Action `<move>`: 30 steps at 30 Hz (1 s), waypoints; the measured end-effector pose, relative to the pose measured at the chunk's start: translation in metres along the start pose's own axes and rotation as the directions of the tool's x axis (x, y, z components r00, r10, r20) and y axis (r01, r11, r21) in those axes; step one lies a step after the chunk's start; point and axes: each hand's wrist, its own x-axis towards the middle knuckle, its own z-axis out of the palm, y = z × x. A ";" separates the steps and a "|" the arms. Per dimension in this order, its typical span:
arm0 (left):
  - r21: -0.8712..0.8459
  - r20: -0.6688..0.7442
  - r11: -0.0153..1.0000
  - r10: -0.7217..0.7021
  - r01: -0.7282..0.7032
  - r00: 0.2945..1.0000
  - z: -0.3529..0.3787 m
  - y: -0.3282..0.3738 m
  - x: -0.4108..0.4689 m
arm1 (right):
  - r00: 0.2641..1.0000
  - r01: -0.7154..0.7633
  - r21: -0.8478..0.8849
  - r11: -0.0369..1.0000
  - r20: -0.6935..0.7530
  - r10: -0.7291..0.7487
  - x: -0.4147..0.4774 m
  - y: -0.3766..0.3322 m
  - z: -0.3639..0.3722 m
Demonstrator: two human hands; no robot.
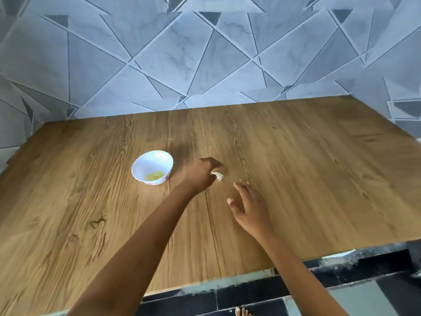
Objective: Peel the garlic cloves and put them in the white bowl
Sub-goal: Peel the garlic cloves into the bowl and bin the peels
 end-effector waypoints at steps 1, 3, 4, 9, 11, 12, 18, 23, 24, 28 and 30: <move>0.021 0.013 1.000 -0.002 0.002 1.000 0.007 0.000 0.005 | 1.000 -0.004 0.042 0.999 0.006 0.004 0.002 0.003 -0.002; 0.002 0.022 1.000 -0.015 0.014 1.000 0.017 0.000 0.011 | 1.000 -0.002 0.128 0.992 0.017 0.000 0.006 0.009 -0.009; -0.040 0.012 0.999 -0.033 0.033 0.999 0.020 0.002 0.013 | 1.000 0.004 0.172 0.985 0.007 -0.005 0.009 0.012 -0.011; -0.444 -0.079 0.877 -0.243 0.184 0.967 0.021 0.013 0.009 | 0.994 -0.096 0.552 0.829 0.003 0.113 0.033 0.014 -0.018; -0.583 -0.063 0.782 -0.315 0.221 0.947 0.020 0.021 0.007 | 0.971 -0.226 0.776 0.588 0.129 0.204 0.045 0.010 -0.020; -0.605 -0.062 0.762 -0.334 0.231 0.940 0.020 0.024 0.007 | 0.957 -0.272 0.845 0.460 0.187 0.223 0.052 0.009 -0.021; -0.725 -0.028 0.632 -0.425 0.274 0.905 0.019 0.030 0.009 | 0.915 -0.379 0.915 0.138 0.349 0.200 0.077 0.006 -0.025; -0.773 0.088 0.545 -0.415 0.325 0.906 0.013 0.024 0.008 | 0.912 -0.394 0.904 0.166 0.361 0.198 0.081 0.007 -0.022; -0.777 0.097 0.534 -0.424 0.335 0.901 0.013 0.024 0.007 | 0.914 -0.385 0.906 0.176 0.347 0.211 0.080 0.005 -0.021; -0.815 0.135 0.457 -0.448 0.357 0.884 0.013 0.020 0.002 | 0.929 -0.332 0.917 0.222 0.277 0.244 0.079 -0.003 -0.011; -0.811 0.142 0.441 -0.488 0.384 0.861 0.016 0.021 0.002 | 0.929 -0.314 0.922 0.226 0.249 0.275 0.078 -0.006 -0.006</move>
